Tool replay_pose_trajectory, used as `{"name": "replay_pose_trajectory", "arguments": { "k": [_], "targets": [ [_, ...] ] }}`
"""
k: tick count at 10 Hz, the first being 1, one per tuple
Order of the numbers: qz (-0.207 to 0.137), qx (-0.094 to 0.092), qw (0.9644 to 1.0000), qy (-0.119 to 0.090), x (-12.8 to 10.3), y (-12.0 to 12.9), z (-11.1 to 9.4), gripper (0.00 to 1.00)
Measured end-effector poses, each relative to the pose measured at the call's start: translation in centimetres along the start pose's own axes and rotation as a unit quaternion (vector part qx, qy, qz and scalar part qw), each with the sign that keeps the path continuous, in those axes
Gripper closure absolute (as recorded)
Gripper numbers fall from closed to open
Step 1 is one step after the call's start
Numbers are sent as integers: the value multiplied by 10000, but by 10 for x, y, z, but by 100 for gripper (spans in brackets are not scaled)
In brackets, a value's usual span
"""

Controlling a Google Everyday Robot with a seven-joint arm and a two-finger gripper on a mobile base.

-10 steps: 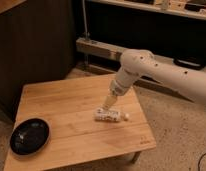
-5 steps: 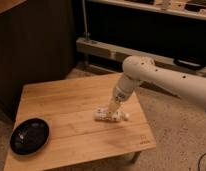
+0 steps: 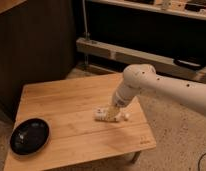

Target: Place the bottle in the ceramic bowl

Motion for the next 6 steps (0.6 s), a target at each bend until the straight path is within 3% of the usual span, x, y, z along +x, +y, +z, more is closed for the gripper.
{"name": "replay_pose_trajectory", "arguments": {
  "k": [2,4,6],
  "targets": [
    [-148,293,9994,105,13,6,42,35],
    [-289,466,9982,224,22,-1,76,35],
    [-401,717,9963,254,27,-29,96,35]
  ]
}}
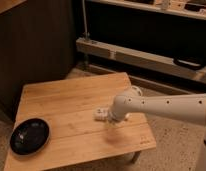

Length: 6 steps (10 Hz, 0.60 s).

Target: Place the bottle in the ceramic bowl

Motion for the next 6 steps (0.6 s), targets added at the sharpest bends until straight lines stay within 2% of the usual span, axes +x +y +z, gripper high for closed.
{"name": "replay_pose_trajectory", "arguments": {
  "k": [2,4,6],
  "targets": [
    [-102,245,9996,-6,4,-20,3,35],
    [-206,516,9984,-62,0,-29,-4,35],
    [-251,547,9982,-71,-2,-30,-4,35]
  ]
}}
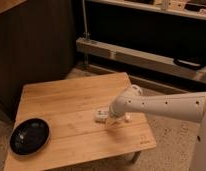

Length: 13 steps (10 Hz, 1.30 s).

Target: Place the bottle in the ceramic bowl

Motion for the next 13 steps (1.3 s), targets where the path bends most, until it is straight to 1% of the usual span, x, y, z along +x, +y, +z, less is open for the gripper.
{"name": "replay_pose_trajectory", "arguments": {
  "k": [9,10,12,13],
  "targets": [
    [5,4,10000,-1,1,0,0,35],
    [-5,32,10000,8,2,1,2,35],
    [-100,212,9997,49,15,1,13,35],
    [-138,325,9994,62,34,-9,23,35]
  ]
}}
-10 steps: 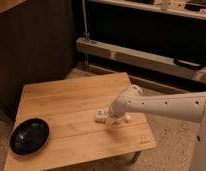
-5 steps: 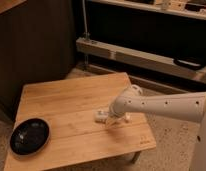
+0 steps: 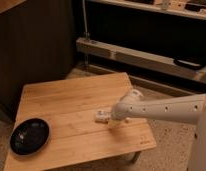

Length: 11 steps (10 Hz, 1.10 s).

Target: Place the bottle in the ceramic bowl

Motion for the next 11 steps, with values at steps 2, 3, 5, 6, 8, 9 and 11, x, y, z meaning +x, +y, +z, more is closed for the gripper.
{"name": "replay_pose_trajectory", "arguments": {
  "k": [2,3,5,6,8,9,11],
  "targets": [
    [-94,68,9999,17,10,-18,7,39],
    [-165,85,9998,24,14,-30,9,50],
    [-388,11,9992,-1,6,-39,8,70],
    [-557,-138,9984,-16,-6,-36,13,81],
    [-908,-437,9949,-35,-35,-25,25,98],
    [-1155,-549,9918,-59,-58,-18,29,100],
    [-1701,-678,9828,-219,-114,-4,25,100]
  ]
}}
